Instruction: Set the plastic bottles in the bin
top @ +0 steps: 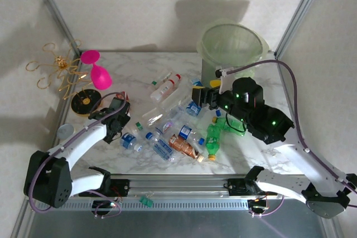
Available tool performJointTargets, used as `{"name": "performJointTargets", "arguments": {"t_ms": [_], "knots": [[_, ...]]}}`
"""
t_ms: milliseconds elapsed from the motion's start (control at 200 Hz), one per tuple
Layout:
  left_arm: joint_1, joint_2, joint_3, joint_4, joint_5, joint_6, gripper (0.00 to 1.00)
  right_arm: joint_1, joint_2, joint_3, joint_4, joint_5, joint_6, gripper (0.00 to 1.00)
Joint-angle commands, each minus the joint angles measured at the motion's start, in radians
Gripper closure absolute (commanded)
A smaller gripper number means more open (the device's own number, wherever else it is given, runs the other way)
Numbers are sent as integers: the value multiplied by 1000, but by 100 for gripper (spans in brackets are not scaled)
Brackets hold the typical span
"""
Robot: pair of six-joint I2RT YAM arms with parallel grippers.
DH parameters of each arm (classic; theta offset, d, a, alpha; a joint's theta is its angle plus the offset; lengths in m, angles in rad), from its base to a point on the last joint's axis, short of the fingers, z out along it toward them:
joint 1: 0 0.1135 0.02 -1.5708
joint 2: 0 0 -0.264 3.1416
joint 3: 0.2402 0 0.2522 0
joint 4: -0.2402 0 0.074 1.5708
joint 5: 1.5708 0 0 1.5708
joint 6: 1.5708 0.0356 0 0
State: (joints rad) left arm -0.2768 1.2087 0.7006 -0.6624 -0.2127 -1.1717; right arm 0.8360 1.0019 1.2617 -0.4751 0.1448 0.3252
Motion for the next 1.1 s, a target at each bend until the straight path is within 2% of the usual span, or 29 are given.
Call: {"name": "performJointTargets", "arguments": {"t_ms": [0, 265, 711, 956, 1097], "knots": [[18, -6, -30, 23, 38, -34, 9, 7, 8, -16, 10, -15, -13, 20], [41, 22, -81, 57, 84, -25, 11, 8, 27, -41, 67, -51, -1, 20], [42, 13, -95, 80, 101, 45, 33, 8, 44, -42, 56, -22, 9, 19], [39, -121, 19, 5, 94, 123, 42, 8, 66, -31, 56, -18, 50, 19], [38, -234, 93, 10, 132, 190, 44, 7, 95, -28, 82, -78, 73, 19]]}}
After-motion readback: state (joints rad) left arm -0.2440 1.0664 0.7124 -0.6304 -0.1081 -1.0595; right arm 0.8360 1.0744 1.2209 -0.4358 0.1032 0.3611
